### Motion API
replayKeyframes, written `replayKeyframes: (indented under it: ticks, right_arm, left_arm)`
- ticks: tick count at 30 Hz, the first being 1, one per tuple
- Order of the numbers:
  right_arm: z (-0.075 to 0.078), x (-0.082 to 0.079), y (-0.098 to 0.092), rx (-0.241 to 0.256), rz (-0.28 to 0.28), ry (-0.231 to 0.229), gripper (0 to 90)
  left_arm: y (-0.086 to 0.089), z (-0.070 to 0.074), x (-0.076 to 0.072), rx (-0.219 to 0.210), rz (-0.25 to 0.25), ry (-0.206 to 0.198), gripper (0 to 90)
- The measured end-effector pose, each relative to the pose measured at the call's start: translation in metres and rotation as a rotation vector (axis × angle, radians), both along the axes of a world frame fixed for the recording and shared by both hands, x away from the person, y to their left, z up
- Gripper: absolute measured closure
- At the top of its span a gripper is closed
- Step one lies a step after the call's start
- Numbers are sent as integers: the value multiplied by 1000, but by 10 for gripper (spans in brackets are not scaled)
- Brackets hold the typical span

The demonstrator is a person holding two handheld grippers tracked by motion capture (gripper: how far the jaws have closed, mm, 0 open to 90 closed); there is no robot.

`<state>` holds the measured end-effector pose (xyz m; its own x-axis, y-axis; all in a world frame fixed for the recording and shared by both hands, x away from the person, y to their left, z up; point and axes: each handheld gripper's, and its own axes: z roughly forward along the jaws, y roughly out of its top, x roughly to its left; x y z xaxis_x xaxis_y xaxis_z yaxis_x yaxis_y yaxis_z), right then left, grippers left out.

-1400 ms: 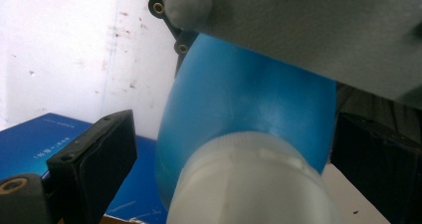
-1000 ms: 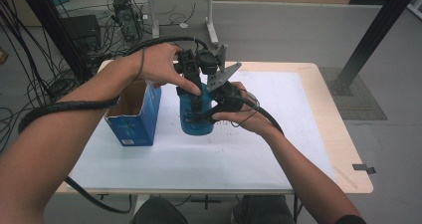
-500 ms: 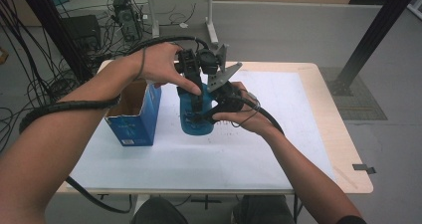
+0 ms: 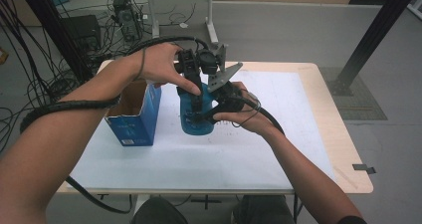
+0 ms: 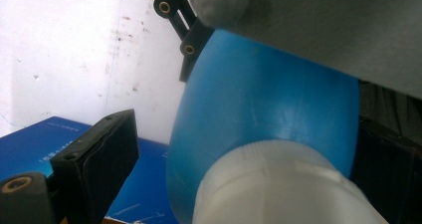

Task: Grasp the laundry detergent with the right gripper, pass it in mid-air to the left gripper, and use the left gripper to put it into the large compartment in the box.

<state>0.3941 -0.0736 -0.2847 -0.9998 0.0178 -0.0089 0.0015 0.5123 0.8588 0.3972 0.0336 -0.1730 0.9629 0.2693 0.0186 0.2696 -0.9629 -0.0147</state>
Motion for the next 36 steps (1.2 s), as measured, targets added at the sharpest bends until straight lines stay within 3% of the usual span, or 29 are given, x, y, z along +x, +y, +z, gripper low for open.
replayKeyframes:
  ticks: [24, 36]
  right_arm:
    - [0, -1, 0, 3, 5, -3, 435]
    - [0, -1, 1, -3, 5, -8, 435]
  left_arm:
    - [0, 1, 0, 2, -4, 2, 81]
    - [1, -1, 0, -1, -13, 6, 167]
